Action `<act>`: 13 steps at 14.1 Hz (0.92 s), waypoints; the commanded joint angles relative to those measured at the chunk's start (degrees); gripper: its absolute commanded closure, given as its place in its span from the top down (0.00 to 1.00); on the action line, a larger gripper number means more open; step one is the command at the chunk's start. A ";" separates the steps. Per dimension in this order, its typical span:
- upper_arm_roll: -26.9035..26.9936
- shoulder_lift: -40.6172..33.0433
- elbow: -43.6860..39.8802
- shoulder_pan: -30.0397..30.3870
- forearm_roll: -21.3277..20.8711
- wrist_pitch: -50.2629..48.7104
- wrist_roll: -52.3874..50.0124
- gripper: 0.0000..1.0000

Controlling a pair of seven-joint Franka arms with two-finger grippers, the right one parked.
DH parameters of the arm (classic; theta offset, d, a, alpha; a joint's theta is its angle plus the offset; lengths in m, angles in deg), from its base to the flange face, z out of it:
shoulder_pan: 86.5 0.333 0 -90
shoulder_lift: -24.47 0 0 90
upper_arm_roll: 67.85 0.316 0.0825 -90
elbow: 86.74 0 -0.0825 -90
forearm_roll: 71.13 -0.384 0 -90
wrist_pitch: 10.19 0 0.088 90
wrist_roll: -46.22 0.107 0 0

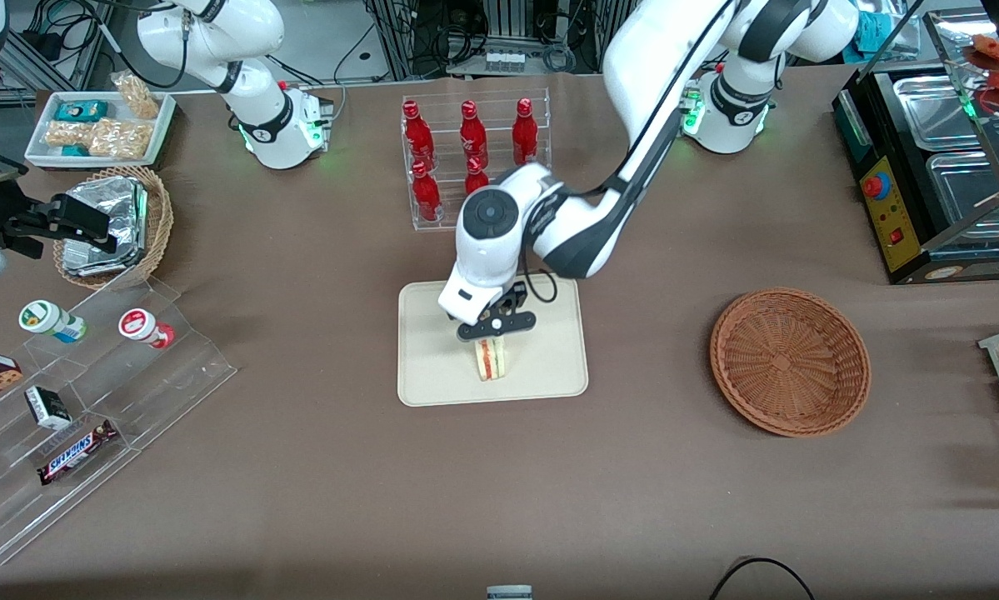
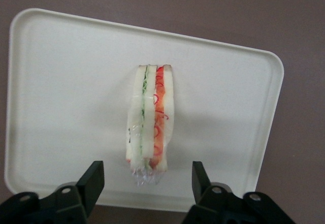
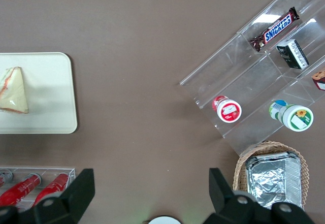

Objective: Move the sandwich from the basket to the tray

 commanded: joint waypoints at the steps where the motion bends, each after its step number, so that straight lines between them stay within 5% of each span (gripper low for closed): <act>1: 1.47 -7.50 3.38 1.13 -0.53 -7.25 4.59 1.00; 4: 3.93 -10.67 4.08 4.10 -0.62 -16.23 5.92 1.00; 13: 3.93 -26.31 22.09 20.10 -0.53 -16.50 32.18 1.00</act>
